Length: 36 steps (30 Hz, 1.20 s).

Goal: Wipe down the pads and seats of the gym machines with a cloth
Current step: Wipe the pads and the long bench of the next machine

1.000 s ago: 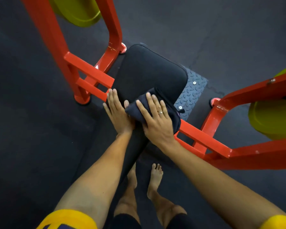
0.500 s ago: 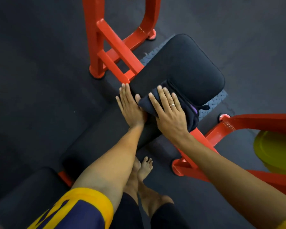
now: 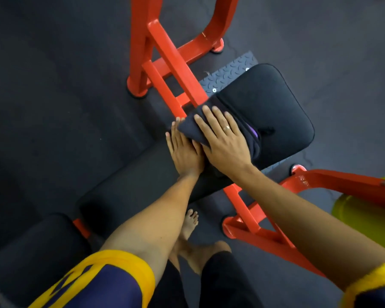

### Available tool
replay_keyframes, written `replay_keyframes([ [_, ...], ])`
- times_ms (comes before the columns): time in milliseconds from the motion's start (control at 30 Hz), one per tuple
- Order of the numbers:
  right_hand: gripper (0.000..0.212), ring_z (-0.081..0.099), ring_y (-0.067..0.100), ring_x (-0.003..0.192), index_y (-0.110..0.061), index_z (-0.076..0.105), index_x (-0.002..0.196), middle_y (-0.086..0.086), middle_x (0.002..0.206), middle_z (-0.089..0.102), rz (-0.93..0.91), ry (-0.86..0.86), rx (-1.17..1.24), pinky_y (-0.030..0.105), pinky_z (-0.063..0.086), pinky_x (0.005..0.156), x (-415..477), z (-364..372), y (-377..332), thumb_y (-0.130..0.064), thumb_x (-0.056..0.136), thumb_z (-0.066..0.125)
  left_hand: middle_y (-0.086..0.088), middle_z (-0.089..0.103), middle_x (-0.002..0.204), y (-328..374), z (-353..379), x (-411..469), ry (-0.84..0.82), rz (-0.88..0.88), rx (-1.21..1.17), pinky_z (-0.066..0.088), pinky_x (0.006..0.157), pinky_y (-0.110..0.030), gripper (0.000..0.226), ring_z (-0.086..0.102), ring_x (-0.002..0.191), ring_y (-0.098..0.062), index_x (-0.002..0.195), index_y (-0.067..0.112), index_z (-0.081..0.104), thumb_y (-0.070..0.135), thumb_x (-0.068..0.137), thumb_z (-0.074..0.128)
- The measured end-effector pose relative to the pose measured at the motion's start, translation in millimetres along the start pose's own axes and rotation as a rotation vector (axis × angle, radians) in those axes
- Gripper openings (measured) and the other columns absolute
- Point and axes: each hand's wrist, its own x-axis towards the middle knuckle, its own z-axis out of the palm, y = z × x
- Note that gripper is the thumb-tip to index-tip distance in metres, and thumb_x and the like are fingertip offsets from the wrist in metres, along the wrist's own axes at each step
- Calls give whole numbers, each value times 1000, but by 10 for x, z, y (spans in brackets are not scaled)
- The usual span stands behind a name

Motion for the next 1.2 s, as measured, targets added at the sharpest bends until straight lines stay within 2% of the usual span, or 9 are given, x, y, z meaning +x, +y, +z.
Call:
replay_keyframes([
  [100,64,27,31,154,-16,36,158,12,166,30,-24,-18,-45,46,18,126,-323,-11,42,-24,98,57,-10,36,160,1,-34,-50,-2,45,8,14,126,-45,58,27,151,-23,154,5,34,30,101,37],
  [333,63,33,35,149,-9,39,155,17,160,38,-28,-140,-14,48,19,125,435,20,-111,-28,95,51,-15,41,156,-38,20,-55,-20,21,46,14,126,-46,52,29,151,-26,151,2,40,28,106,35],
  [500,45,64,36,105,-13,65,117,11,113,68,-115,-265,-57,47,41,96,1064,-125,45,-41,92,40,-19,42,154,57,16,19,-14,26,-29,17,125,-51,57,33,148,-30,146,-3,45,34,107,26],
  [567,42,66,35,96,-15,68,112,9,106,70,-184,-337,-48,45,42,89,1134,-193,135,-47,91,49,-17,39,157,45,-59,12,-17,-29,-55,17,124,-51,56,29,150,-26,149,-2,42,32,107,28],
  [700,52,66,33,86,-17,69,106,7,95,70,-215,-244,-90,44,42,85,1044,-350,566,-51,84,37,-8,30,164,84,-109,-33,-30,-29,-40,12,126,-46,56,20,154,-18,155,4,33,29,105,30],
  [833,38,66,35,78,-16,70,95,9,88,69,-175,-210,-128,43,44,77,1065,-290,421,-45,80,50,-9,33,162,88,-97,-19,-8,-38,-48,11,127,-44,55,23,153,-19,154,3,35,29,105,30],
  [933,39,68,36,83,-14,71,102,13,94,70,-237,-294,-88,43,46,80,1095,-166,106,-45,82,58,-17,39,157,59,-67,-12,7,-28,-60,13,126,-44,53,28,150,-25,149,-1,41,28,106,30],
  [1033,43,67,35,95,-16,66,115,10,105,70,-279,-323,-54,45,43,88,1132,-268,263,-48,88,57,-15,40,157,96,-74,7,-7,-71,-55,11,127,-43,53,28,150,-24,149,0,42,27,106,29],
  [1200,43,66,35,91,-18,67,109,8,101,70,-103,-196,-138,44,40,89,1216,-609,972,-52,84,55,-6,36,161,335,-108,157,-37,-169,-17,8,127,-45,57,27,151,-22,154,6,37,29,103,24],
])
